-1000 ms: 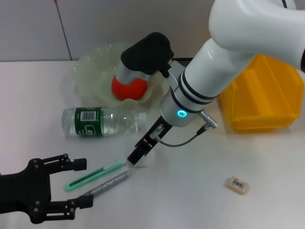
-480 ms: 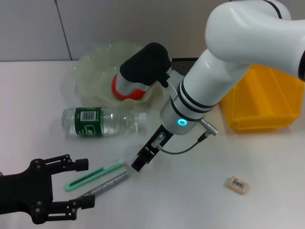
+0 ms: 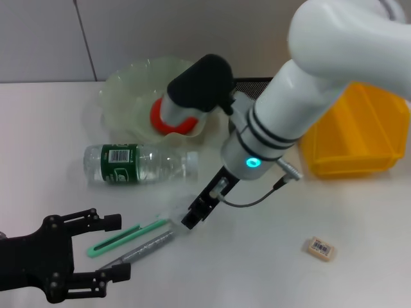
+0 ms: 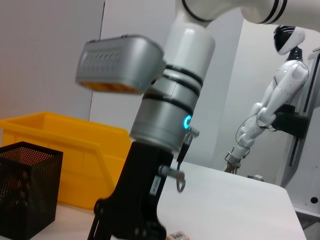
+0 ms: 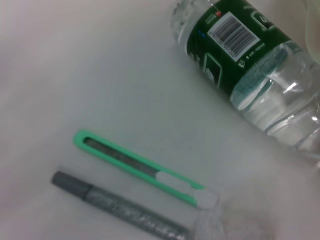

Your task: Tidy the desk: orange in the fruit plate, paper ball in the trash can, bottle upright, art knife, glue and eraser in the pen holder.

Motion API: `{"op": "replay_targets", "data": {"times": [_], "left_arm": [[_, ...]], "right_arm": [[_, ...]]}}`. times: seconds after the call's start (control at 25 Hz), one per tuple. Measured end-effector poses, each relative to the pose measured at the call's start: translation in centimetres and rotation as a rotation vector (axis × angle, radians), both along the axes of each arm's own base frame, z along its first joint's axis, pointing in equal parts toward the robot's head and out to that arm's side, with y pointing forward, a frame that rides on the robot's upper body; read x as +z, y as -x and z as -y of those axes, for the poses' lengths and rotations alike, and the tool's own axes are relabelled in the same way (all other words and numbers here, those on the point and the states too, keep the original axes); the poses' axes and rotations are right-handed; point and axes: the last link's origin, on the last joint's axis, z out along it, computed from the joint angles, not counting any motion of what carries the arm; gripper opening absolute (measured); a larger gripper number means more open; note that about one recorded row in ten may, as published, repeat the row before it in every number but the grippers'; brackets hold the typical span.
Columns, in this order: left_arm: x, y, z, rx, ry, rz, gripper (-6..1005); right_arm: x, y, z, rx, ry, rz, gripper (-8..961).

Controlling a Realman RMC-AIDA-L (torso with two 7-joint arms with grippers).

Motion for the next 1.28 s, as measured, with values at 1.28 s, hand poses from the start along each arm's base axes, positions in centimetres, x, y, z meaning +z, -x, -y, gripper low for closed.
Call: {"op": "replay_targets", "data": {"times": [1.28], "left_arm": [[-0.7,-0.1,0.5,0.030,-0.003,0.042,807]], "right_arm": [[21.3,-4.5,-0.2,-0.082,-0.484,0.213,503]]}}
